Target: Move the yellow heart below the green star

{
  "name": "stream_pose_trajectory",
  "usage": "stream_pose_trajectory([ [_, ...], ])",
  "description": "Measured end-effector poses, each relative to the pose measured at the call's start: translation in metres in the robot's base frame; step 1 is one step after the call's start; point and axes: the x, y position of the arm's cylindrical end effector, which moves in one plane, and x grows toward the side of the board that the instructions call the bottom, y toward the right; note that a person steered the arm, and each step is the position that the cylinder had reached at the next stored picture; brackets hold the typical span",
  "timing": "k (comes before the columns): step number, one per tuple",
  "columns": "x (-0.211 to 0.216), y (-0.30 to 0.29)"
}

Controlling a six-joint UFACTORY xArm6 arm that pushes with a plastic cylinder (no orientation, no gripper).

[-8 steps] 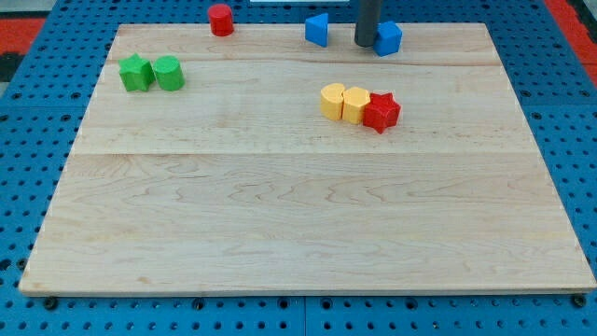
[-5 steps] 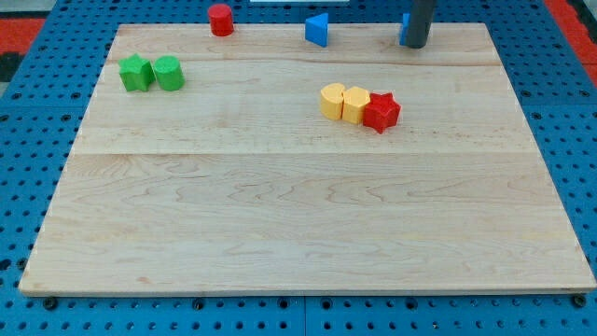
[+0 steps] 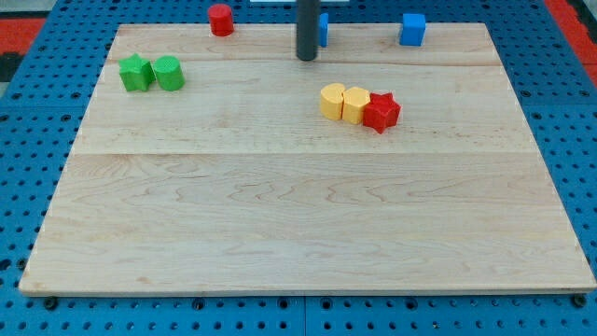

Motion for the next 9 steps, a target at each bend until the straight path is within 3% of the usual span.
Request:
stream_pose_trajectory([
  [1,0.005,-0.063],
  [2,0.027,0.052],
  [3,0.072,0.097],
  [4,0.098,0.069],
  [6,0.110,-0.097],
  [7,0.115,-0.104],
  [8,0.131,-0.073],
  [9,0.133,-0.147],
])
